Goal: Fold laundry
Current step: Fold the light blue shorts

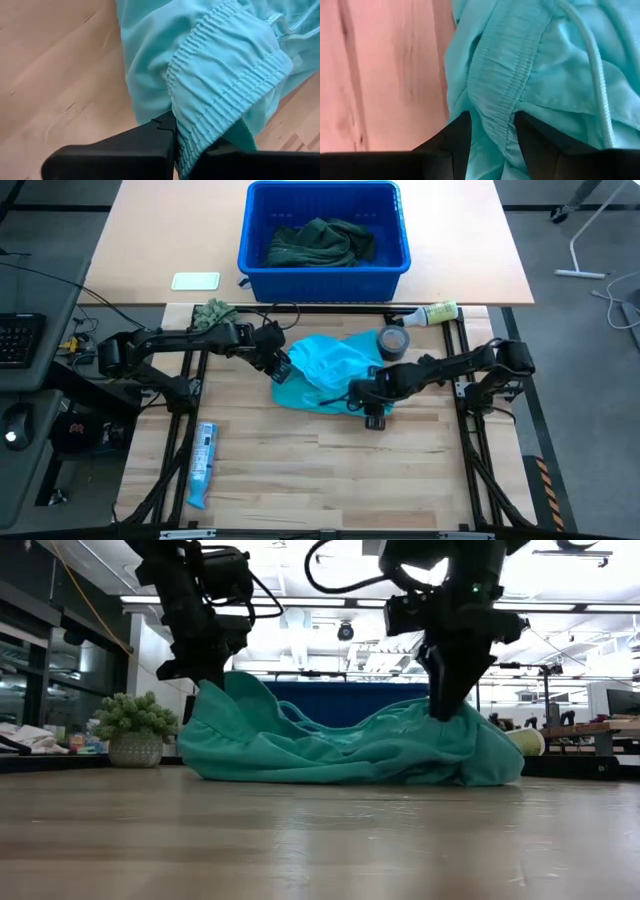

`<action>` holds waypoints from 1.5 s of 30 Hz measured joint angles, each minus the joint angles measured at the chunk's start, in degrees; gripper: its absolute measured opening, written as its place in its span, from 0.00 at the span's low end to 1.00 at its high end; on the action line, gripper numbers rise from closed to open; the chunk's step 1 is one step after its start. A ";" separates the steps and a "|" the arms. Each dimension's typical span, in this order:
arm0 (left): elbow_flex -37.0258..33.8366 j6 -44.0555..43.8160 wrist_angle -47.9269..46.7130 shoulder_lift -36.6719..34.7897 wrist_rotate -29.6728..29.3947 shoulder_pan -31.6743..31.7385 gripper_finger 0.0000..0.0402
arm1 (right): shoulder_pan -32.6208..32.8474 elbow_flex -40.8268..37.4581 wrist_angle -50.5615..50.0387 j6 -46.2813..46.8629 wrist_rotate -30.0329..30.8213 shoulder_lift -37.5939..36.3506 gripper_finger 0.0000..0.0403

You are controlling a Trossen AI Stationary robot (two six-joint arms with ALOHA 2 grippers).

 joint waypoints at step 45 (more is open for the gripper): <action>-0.02 8.56 44.21 -36.16 -5.50 0.00 0.00 | -21.86 0.00 35.32 36.69 -28.33 -37.23 0.00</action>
